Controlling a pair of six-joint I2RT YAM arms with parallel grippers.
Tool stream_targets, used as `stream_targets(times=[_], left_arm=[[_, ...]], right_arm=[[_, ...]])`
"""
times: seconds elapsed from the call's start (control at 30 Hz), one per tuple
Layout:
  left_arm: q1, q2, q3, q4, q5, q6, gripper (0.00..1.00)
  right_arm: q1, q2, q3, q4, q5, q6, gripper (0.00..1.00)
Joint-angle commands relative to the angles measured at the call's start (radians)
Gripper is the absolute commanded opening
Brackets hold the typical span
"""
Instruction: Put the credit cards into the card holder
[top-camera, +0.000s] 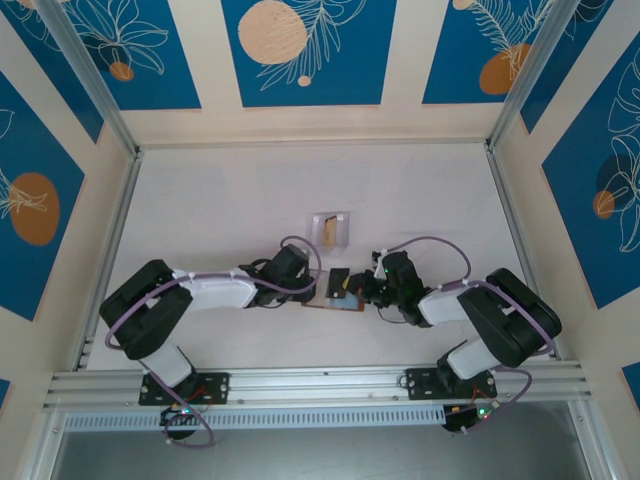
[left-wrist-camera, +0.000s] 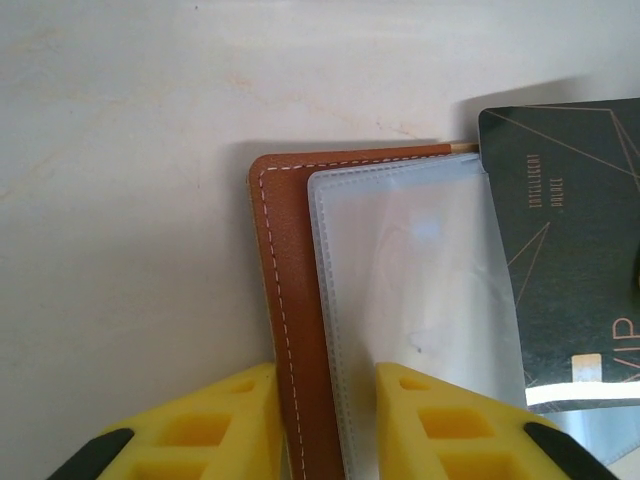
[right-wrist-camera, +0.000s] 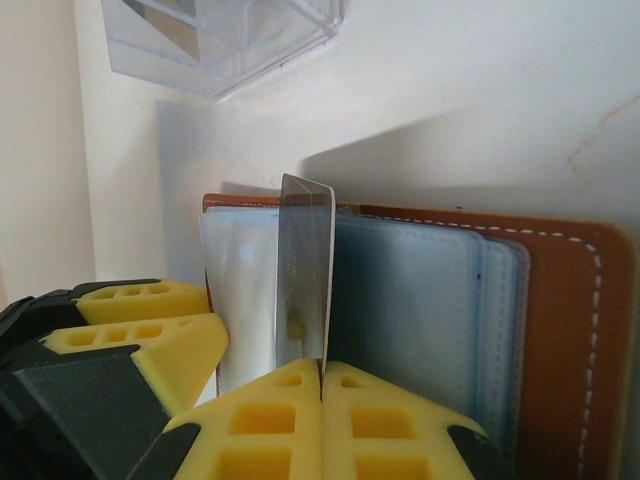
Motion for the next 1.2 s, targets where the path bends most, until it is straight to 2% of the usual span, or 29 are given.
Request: stream_targets(times=[0.0,0.57,0.97,1.17], left_arm=[[-0.027,0.044,-0.065,-0.229,0.015,-0.001,0.27],[-0.027,0.067,-0.06,-0.235,0.006,-0.01,0.26],[-0.027,0.076,-0.058,-0.234,0.006,-0.01,0.26],[-0.027,0.082,-0.054,-0.231,0.011,-0.007,0.26]], right_arm=[[-0.005,0.034,0.014,0.011,-0.044,0.01,0.0],[0.052,0.033,-0.013,-0.071,-0.009,-0.014,0.0],[0.05,-0.025,-0.026,-0.182,0.006,-0.063,0.0],[0.047,-0.001,0.017,-0.213,-0.018,-0.103,0.0]])
